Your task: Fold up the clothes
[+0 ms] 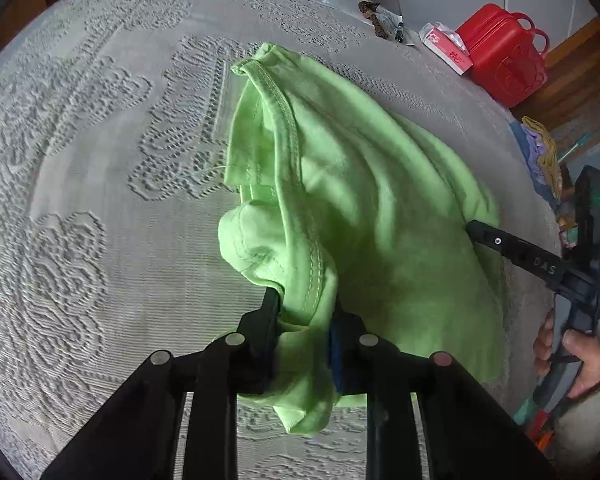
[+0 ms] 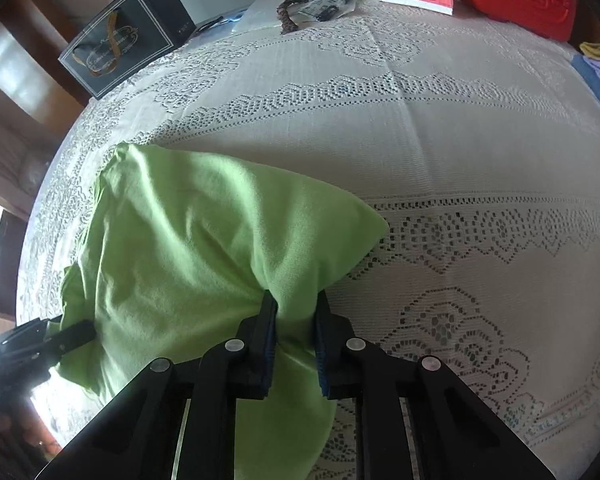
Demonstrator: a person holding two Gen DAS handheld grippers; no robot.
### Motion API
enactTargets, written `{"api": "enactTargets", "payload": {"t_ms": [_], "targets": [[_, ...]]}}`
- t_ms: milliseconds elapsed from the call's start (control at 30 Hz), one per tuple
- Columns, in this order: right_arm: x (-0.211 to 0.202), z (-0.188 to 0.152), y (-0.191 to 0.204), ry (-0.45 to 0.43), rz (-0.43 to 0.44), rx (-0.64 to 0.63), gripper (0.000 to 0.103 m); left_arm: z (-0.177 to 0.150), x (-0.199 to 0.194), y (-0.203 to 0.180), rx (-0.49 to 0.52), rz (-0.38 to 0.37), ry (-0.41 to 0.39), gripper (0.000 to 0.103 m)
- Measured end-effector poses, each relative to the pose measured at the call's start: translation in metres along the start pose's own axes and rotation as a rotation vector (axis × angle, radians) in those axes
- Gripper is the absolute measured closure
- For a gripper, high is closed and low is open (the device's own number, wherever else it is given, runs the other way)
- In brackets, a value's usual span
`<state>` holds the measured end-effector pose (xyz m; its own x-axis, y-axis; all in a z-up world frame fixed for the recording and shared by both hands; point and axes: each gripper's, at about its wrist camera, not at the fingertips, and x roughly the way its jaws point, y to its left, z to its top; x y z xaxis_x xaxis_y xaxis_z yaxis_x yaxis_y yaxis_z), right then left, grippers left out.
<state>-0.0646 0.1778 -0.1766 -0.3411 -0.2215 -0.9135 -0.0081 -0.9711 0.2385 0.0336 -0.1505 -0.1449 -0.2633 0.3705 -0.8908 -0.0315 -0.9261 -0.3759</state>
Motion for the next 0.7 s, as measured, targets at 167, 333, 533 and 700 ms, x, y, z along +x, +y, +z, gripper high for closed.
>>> {"api": "enactTargets", "payload": {"t_ms": [167,333,533,700], "targets": [[0.0,-0.003,0.005,-0.012,-0.029,-0.039,0.089,-0.011,0.004,0.002,-0.017,-0.014,-0.022,0.084],[-0.012,-0.006,0.004,-0.034,0.003,-0.048,0.094,-0.024,-0.003,0.004,-0.033,-0.037,-0.055,0.085],[-0.067,0.0,0.003,-0.148,0.034,-0.08,0.094,-0.01,-0.041,-0.033,0.044,-0.097,-0.137,0.085],[-0.12,0.018,-0.008,-0.254,0.0,-0.105,0.094,0.019,-0.04,-0.093,0.112,-0.136,-0.18,0.085]]}}
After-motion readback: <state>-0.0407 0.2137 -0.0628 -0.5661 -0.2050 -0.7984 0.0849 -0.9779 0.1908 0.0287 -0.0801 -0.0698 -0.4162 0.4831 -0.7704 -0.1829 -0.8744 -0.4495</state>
